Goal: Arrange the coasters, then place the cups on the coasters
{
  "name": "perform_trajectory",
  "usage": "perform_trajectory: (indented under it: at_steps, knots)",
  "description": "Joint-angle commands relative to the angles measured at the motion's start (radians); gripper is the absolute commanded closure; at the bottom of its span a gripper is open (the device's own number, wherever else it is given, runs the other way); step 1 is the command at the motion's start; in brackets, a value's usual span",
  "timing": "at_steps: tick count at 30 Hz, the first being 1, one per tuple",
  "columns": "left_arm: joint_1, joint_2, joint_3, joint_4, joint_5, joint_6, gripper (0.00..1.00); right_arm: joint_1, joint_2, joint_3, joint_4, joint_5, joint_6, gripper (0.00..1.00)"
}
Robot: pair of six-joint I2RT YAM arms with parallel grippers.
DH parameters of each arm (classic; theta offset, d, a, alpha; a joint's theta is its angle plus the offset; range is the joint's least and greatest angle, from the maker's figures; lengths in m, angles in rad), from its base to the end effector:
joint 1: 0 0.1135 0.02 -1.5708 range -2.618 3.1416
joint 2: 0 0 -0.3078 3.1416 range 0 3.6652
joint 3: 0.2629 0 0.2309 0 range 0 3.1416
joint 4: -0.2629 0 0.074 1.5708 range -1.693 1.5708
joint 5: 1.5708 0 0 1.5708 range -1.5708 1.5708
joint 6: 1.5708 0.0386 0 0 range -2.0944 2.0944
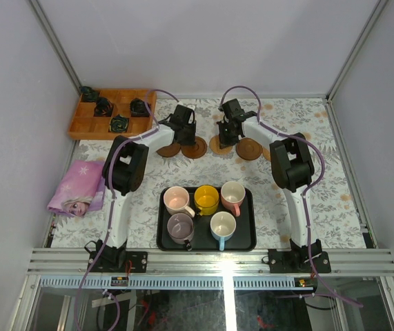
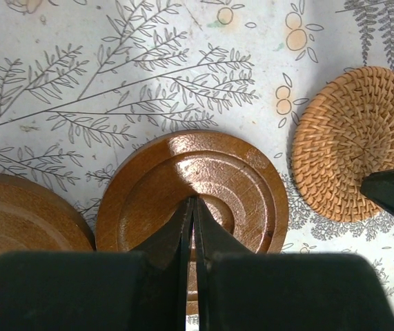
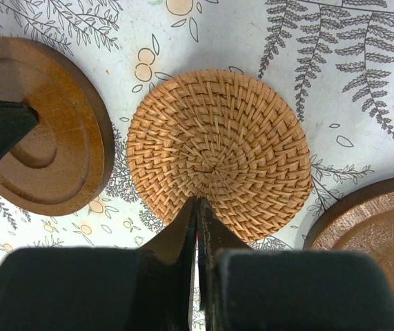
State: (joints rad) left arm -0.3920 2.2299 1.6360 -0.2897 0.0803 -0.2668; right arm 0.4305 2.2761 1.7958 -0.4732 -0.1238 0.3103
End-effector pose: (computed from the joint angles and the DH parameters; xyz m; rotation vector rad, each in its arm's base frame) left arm 0.4592 -0.1932 0.1948 0.1915 2.4824 -0.3828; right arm 0.4615 0.2172 0.2065 -0.2054 2.5663 0.4458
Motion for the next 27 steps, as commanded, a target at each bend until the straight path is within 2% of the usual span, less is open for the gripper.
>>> perform_trajectory:
  at_steps: [1,16,27]
  knots:
    - [0.041,0.042,-0.051,-0.062,-0.064,0.016,1.0,0.011,-0.006,-0.003,-0.018,-0.013,-0.007,1.0]
    - [0.062,0.043,-0.059,-0.044,0.04,0.016,1.0,0.018,0.013,0.029,-0.028,-0.015,-0.006,1.0]
    - [0.023,0.058,-0.051,-0.045,0.105,0.028,1.0,0.019,0.026,0.079,-0.048,-0.008,-0.008,1.0]
